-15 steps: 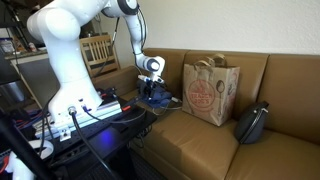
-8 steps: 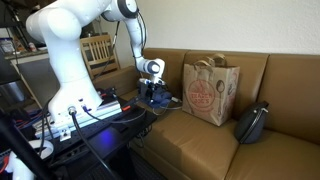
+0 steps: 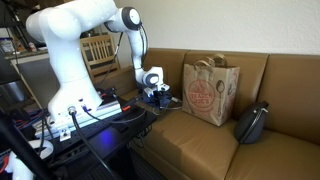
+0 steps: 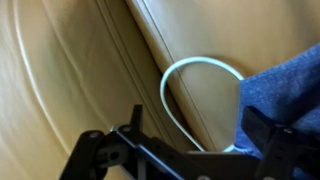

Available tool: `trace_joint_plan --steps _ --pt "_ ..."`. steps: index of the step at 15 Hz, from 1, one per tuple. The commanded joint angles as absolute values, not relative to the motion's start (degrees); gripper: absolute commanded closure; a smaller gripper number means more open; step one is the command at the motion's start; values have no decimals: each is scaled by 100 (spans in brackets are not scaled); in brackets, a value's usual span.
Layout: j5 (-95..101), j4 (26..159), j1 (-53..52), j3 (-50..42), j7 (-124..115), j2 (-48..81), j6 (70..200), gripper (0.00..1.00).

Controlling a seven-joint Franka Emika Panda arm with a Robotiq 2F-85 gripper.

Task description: Move the jeans to the right corner

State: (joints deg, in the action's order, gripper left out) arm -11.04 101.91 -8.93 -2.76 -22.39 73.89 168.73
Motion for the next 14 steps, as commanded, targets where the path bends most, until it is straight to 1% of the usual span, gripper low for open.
trace_joint_plan --steps 1,3,7,9,11,12,14 --pt "-1231 10144 -456 390 -1825 7153 17555 0" --pt "-1113 9952 -198 907 -1509 7183 17542 0" --pt "-883 9509 -187 1623 -829 7456 17403 0" --pt "-778 9430 -234 1807 -594 7506 17374 0" --pt "-726 9547 -28 2015 -362 7507 17178 0" --pt "-885 9580 -319 1767 -650 7423 17383 0" --pt "-871 9579 -270 1830 -529 7452 17309 0"
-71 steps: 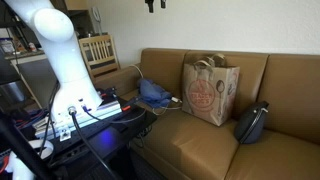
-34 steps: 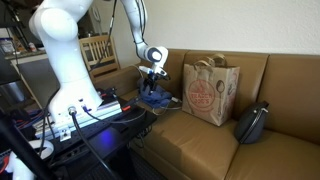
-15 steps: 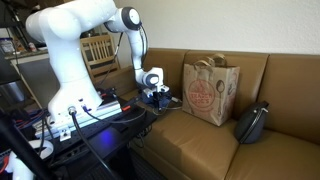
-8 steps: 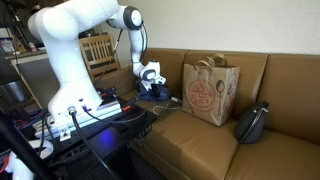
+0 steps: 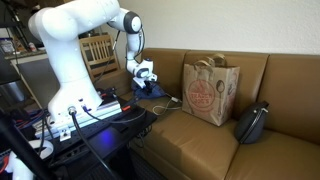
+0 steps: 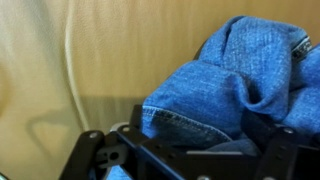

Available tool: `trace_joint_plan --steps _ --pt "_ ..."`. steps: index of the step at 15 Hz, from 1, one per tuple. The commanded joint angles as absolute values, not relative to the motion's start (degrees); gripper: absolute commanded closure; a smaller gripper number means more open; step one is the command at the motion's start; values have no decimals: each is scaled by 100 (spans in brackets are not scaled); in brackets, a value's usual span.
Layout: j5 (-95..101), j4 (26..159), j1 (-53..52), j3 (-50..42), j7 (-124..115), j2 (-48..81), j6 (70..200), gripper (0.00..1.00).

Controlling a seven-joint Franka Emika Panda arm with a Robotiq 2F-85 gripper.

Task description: Move the jeans to the right corner

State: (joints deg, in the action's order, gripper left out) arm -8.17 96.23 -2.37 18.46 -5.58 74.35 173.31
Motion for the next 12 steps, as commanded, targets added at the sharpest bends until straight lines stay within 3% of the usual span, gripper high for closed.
trace_joint_plan --steps 1,5,12 --pt "-866 9579 -241 1838 -496 7452 17290 0" --pt "-734 9369 -657 1635 -484 7543 17201 0" --pt "18 10367 -1608 1443 -101 7200 18666 0"
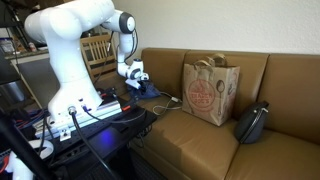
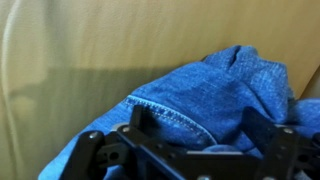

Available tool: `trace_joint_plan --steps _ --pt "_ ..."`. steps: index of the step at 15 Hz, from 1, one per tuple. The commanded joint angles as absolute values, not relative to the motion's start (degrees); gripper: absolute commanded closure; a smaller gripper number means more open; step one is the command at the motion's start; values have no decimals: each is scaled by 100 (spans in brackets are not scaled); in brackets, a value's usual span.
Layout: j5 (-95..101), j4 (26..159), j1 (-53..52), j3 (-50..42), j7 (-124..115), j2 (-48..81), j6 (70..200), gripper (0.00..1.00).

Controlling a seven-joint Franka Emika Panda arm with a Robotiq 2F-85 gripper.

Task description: Move the jeans to the right corner

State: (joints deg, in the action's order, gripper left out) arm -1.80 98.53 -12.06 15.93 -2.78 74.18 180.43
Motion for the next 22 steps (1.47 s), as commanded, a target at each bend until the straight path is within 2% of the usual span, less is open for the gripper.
trace_joint_plan --steps 1,3,6,7,15,19,20,22 --pt "141 10529 -1665 1438 -21 7173 18963 0" --pt "288 10817 -2002 1276 40 7110 19520 0" --pt "-20 11095 -3101 659 63 7152 20254 0" --pt "-182 10624 -3472 458 99 7225 19898 0" --pt "-2234 9858 -7129 -1998 -362 8045 19795 0" --pt "-3497 10195 -8744 -2875 -987 8774 19876 0" --pt "-3715 10744 -9034 -2958 -1024 8407 19871 0" --pt "-4217 10653 -9249 -3025 -1307 8596 19785 0"
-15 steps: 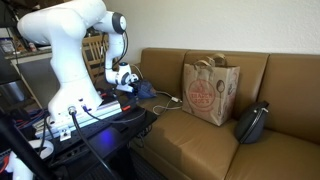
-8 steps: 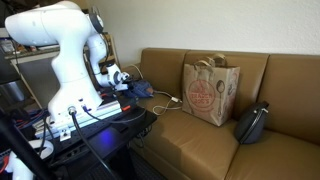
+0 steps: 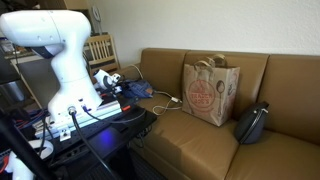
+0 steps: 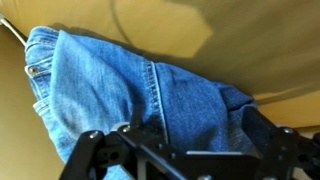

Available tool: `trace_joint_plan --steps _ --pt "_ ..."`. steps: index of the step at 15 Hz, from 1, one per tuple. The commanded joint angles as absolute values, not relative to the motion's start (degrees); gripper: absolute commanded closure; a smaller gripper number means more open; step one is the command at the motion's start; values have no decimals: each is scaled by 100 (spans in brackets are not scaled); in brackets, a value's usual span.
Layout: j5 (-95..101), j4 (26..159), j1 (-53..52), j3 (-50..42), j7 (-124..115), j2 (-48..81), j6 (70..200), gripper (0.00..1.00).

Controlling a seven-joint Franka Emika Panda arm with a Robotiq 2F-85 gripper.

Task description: Move the jeans to the right corner

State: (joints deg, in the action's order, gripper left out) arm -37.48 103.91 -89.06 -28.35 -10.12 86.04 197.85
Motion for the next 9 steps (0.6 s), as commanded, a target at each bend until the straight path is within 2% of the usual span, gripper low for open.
trace_joint_plan --steps 1,4,9 --pt "-4358 10552 -9175 -2961 -1402 8586 19784 0" --pt "-4760 10244 -8994 -2906 -1708 8526 19783 0" --pt "-5523 10808 -9903 -3627 -3211 8521 19785 0"
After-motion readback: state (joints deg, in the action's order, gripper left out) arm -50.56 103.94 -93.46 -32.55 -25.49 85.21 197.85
